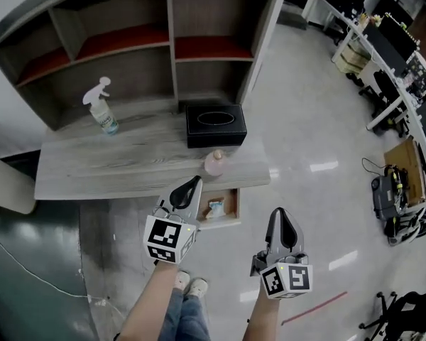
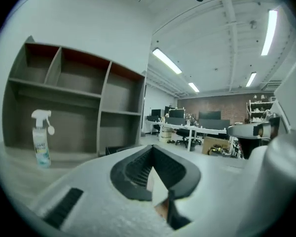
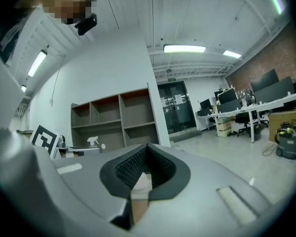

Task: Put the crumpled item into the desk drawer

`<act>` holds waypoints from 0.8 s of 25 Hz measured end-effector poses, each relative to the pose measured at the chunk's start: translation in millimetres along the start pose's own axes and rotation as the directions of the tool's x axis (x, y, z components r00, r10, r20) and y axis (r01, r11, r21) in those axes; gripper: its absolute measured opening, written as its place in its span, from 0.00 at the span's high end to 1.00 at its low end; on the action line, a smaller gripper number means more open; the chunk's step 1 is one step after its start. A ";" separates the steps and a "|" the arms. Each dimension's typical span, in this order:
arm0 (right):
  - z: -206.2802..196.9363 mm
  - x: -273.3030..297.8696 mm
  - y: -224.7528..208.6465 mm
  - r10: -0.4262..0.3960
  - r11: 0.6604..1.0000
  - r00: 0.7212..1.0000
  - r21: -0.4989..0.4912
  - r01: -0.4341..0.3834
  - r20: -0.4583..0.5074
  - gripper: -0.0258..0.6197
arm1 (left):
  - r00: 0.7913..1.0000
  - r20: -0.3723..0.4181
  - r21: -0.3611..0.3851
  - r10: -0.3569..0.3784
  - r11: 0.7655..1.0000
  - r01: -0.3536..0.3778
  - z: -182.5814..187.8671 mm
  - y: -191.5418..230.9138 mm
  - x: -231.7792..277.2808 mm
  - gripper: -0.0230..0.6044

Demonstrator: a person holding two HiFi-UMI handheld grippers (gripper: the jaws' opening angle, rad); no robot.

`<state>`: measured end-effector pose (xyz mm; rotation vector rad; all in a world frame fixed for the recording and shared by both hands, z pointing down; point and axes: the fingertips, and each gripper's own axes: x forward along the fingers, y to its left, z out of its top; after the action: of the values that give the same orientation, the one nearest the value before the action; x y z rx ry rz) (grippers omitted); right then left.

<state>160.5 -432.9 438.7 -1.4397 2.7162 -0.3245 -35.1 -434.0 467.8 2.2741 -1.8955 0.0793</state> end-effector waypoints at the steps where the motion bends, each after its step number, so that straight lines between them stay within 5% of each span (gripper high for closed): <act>1: 18.9 -0.1 2.6 -0.002 1.000 1.000 -0.010 0.002 0.026 0.94 | 1.000 0.031 0.015 -0.004 1.000 0.004 23.5 1.6 -4.6 0.96; 9: 132.1 -13.0 27.7 0.007 0.998 0.979 -0.066 0.007 0.203 0.94 | 0.982 0.174 0.110 -0.069 0.993 0.050 153.0 -4.9 -42.1 0.96; 20: 184.4 -39.6 45.8 0.003 0.995 0.960 -0.098 0.026 0.278 0.94 | 0.950 0.289 0.161 -0.119 0.984 0.075 217.3 -26.8 -87.1 0.96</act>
<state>171.8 -405.0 247.0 -1.4036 2.5288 0.0164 -41.1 -382.2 238.0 2.6027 -1.9687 -0.1500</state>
